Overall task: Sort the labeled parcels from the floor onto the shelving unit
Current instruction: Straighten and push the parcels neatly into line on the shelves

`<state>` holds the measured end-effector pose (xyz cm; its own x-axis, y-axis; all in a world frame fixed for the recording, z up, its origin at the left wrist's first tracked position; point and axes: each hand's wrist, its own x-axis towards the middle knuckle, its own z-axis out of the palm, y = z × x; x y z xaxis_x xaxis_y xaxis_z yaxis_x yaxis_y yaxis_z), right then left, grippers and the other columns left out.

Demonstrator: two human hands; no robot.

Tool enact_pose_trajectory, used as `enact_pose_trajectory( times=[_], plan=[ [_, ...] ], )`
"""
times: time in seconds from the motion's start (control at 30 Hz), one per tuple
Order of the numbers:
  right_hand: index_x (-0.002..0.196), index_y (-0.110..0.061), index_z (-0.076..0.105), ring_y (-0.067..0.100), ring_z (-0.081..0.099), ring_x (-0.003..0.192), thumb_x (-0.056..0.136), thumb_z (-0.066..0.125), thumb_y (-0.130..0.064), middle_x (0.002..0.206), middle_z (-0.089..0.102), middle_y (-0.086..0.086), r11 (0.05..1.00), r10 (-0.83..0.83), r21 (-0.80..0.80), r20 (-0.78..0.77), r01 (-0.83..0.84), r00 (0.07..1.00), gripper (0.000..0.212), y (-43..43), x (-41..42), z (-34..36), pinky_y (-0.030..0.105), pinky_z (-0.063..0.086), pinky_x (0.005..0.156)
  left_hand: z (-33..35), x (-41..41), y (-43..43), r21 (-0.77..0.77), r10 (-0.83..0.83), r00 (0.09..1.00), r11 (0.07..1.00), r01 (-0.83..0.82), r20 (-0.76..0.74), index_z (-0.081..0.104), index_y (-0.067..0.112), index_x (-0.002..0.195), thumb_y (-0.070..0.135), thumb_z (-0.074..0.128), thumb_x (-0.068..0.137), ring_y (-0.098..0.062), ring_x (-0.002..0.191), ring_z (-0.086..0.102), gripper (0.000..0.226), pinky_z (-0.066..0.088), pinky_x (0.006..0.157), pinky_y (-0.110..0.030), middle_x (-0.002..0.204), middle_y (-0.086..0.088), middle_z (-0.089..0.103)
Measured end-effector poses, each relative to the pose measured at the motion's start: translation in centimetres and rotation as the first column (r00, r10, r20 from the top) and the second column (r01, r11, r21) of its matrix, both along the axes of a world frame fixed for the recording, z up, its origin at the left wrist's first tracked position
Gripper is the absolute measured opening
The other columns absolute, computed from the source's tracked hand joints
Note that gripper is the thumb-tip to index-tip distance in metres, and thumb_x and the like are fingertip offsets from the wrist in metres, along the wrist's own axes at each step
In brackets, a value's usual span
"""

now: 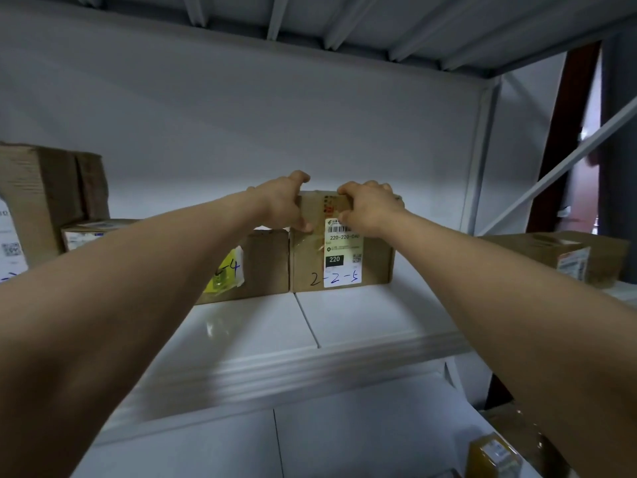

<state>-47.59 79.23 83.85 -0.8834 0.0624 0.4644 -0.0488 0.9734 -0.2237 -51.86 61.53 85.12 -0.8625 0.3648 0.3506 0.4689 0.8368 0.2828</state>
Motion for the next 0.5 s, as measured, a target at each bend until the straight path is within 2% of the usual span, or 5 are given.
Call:
enact_pose_trajectory(
  times=[0.07,0.13,0.23,0.4,0.5],
  plan=[
    [0.15,-0.037,0.036,0.03,0.035,0.138,0.092,0.064,-0.027,0.146,0.046,0.006,0.999,0.01,-0.037,0.019,-0.009,1.0,0.065,0.3,0.6,0.2,0.047,0.036,0.107,0.2,0.1,0.4,-0.046,0.033,0.999,0.998,-0.035,-0.039,0.016,0.027,0.153,0.035,0.082,0.074,-0.034,0.131,0.045,0.103,0.034,0.11,-0.051,0.145,-0.01,0.047],
    [0.153,-0.035,0.034,0.03,0.031,0.143,0.089,0.062,-0.016,0.154,0.039,0.005,0.989,0.026,-0.147,-0.024,-0.029,0.999,0.072,0.9,1.3,0.3,0.048,0.034,0.113,0.5,0.8,1.4,-0.14,0.073,0.977,0.985,-0.102,-0.201,0.015,0.03,0.153,0.046,0.077,0.074,-0.034,0.142,0.027,0.102,0.025,0.111,-0.052,0.155,-0.008,0.033],
    [0.151,-0.029,0.039,0.03,0.03,0.144,0.087,0.055,-0.01,0.157,0.036,0.006,0.97,-0.063,-0.241,-0.142,0.027,0.988,0.069,3.3,2.1,0.5,0.045,0.03,0.114,1.0,2.1,4.3,-0.17,-0.044,0.924,0.985,-0.022,-0.38,0.017,0.029,0.154,0.047,0.07,0.076,-0.03,0.147,0.016,0.095,0.019,0.113,-0.053,0.16,-0.005,0.024],
    [0.15,-0.022,0.042,0.033,0.034,0.14,0.089,0.051,-0.014,0.152,0.04,0.012,0.931,-0.351,-0.141,-0.093,0.337,0.932,0.062,10.4,3.3,0.3,0.043,0.031,0.111,-0.2,4.4,11.5,-0.265,-0.289,0.855,0.946,0.186,-0.43,0.025,0.024,0.152,0.035,0.065,0.083,-0.026,0.147,0.015,0.08,0.016,0.114,-0.048,0.159,-0.003,0.027],
    [0.143,-0.019,0.046,0.035,0.038,0.134,0.091,0.052,-0.021,0.144,0.046,0.014,0.872,-0.486,-0.081,-0.031,0.483,0.873,0.052,15.3,4.1,-0.8,0.044,0.033,0.106,-1.6,4.7,15.3,-0.292,-0.356,0.842,0.923,0.249,-0.406,0.028,0.023,0.151,0.029,0.064,0.085,-0.026,0.146,0.016,0.075,0.018,0.112,-0.044,0.156,-0.003,0.032]
  ],
)
